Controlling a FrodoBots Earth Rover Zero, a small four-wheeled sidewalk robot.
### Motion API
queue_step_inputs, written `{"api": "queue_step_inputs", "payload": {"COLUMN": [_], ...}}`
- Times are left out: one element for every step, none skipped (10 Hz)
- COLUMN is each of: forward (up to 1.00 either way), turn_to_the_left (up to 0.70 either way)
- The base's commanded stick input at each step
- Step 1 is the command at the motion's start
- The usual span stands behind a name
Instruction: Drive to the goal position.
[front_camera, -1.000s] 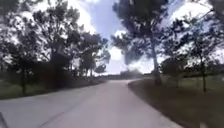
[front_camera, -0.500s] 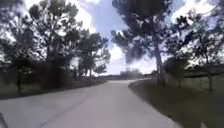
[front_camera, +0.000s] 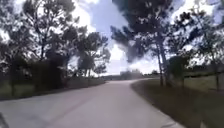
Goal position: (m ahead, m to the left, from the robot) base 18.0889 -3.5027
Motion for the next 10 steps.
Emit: {"api": "queue_step_inputs", "payload": {"forward": [0.85,0.85,0.85,0.85,0.85,0.85,0.85,0.85,0.85,0.85], "turn_to_the_left": [0.0,0.0,0.0,0.0,0.0,0.0,0.0,0.0,0.0,0.0]}}
